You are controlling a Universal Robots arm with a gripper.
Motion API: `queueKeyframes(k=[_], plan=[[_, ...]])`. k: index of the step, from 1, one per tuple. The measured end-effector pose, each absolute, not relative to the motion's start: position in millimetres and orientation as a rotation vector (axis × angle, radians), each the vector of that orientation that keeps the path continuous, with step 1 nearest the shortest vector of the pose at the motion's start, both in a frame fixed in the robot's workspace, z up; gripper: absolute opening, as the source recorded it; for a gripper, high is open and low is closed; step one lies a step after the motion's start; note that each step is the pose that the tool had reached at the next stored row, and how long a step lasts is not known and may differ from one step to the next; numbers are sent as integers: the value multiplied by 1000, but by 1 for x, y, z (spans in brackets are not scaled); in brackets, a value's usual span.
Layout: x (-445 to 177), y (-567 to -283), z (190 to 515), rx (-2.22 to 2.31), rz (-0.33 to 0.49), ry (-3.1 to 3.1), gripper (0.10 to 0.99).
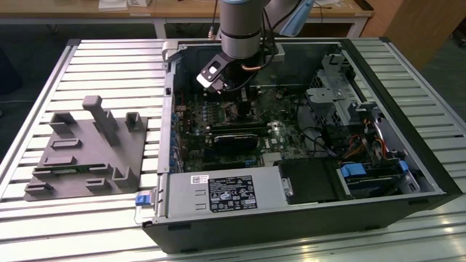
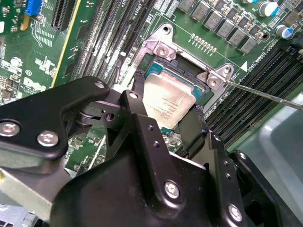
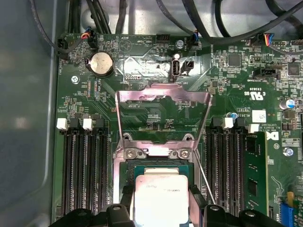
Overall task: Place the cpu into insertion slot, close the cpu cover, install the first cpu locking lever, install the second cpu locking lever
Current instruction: 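Place the cpu into insertion slot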
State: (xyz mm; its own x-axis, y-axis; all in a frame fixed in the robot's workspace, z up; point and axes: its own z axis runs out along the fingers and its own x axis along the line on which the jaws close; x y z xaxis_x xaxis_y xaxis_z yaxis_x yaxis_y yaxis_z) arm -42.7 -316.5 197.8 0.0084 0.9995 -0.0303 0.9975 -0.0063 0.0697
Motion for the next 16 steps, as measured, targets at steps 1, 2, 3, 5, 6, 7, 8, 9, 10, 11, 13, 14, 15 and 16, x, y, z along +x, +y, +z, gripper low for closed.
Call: queueKeyframes(k=[1, 2, 3, 5, 6, 7, 8, 9, 10, 11, 13, 14, 15, 16], plan=[[-43, -316, 198, 2179, 42, 2163, 537], [-43, -315, 197, 2179, 42, 2163, 537], [-43, -315, 197, 2179, 42, 2163, 537], [-43, -314, 196, 2179, 43, 2163, 537], [-43, -314, 195, 2179, 43, 2163, 537], [-43, -314, 195, 2179, 42, 2163, 537], [-43, -314, 194, 2179, 42, 2163, 537], [-43, -314, 194, 2179, 42, 2163, 537], [-43, -314, 193, 2179, 42, 2163, 537], [-43, -314, 193, 2179, 42, 2163, 537], [-43, -314, 193, 2179, 42, 2163, 537], [-43, -314, 193, 2179, 42, 2163, 537], [-43, -314, 193, 2179, 42, 2163, 537], [-43, -314, 193, 2179, 42, 2163, 537]])
